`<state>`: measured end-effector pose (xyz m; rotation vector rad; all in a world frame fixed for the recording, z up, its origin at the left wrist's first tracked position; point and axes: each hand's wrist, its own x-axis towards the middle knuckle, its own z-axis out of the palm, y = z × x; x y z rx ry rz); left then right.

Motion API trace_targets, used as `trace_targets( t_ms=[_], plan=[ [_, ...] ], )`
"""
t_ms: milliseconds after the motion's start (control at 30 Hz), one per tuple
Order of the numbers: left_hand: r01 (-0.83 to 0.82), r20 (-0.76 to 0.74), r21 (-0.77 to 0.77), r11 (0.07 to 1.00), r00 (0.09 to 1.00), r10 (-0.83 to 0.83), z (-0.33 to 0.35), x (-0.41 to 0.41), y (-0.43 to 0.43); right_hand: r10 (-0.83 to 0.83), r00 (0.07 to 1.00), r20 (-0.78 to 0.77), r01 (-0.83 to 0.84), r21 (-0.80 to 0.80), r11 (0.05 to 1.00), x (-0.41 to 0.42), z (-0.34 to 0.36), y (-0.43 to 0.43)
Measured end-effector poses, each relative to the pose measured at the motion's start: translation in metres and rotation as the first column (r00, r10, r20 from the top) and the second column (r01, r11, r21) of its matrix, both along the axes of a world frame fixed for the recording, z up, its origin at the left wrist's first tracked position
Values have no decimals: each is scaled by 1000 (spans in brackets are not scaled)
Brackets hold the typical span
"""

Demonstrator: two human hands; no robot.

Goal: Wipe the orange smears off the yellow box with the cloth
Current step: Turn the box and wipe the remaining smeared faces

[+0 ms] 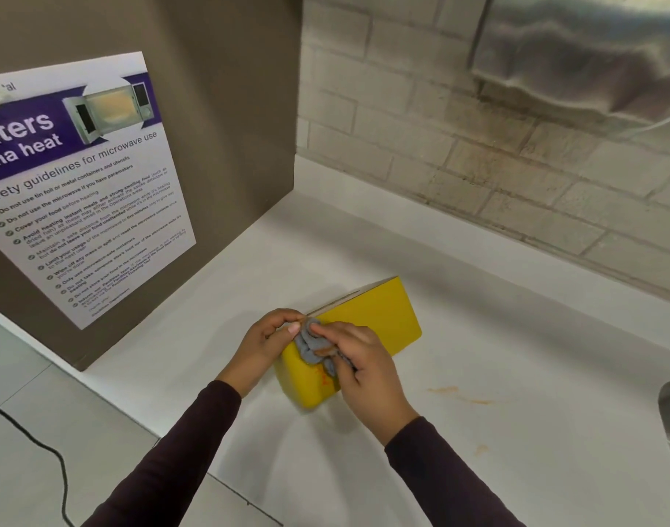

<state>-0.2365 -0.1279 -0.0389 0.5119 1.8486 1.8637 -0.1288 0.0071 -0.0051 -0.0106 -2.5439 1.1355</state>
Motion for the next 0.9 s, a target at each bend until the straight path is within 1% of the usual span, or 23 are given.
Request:
trace_targets(
  t_ms=[100, 200, 333, 567, 700, 733, 800, 833, 867, 900],
  plan=[
    [-3, 7, 10, 1000, 1000, 3, -1, 1, -1, 63, 998, 0, -63, 72, 995, 2, 2, 1],
    [4, 14, -6, 1000, 1000, -4, -3, -1, -2, 135, 990, 49, -141, 143, 980, 4, 2, 4],
    [10, 42, 5, 1000, 999, -11, -3, -5, -1, 188, 978, 86, -200, 168, 965, 11, 0, 7],
    [5, 50, -34, 999, 999, -3, -4, -5, -2, 196, 971, 138, -215, 141, 966, 36, -10, 12],
    [12, 31, -51, 999, 999, -10, -2, -2, -3, 190, 972, 140, -212, 165, 963, 50, -16, 17],
    [11, 28, -55, 998, 1000, -9, -1, -1, -3, 196, 967, 162, -224, 184, 957, 53, -18, 19],
    [-2, 25, -57, 998, 1000, 4, 0, -1, -4, 205, 944, 257, -262, 211, 942, 59, -20, 27],
    [-3, 26, -60, 998, 1000, 5, 1, -1, -4, 192, 938, 288, -248, 172, 954, 63, -20, 31],
    [1, 23, -65, 998, 1000, 0, 1, -1, -5, 148, 949, 279, -176, 79, 981, 66, -19, 36],
    [7, 17, -70, 998, 1000, -6, 2, 0, -5, 62, 968, 244, -50, -55, 997, 68, -15, 43]
  ],
)
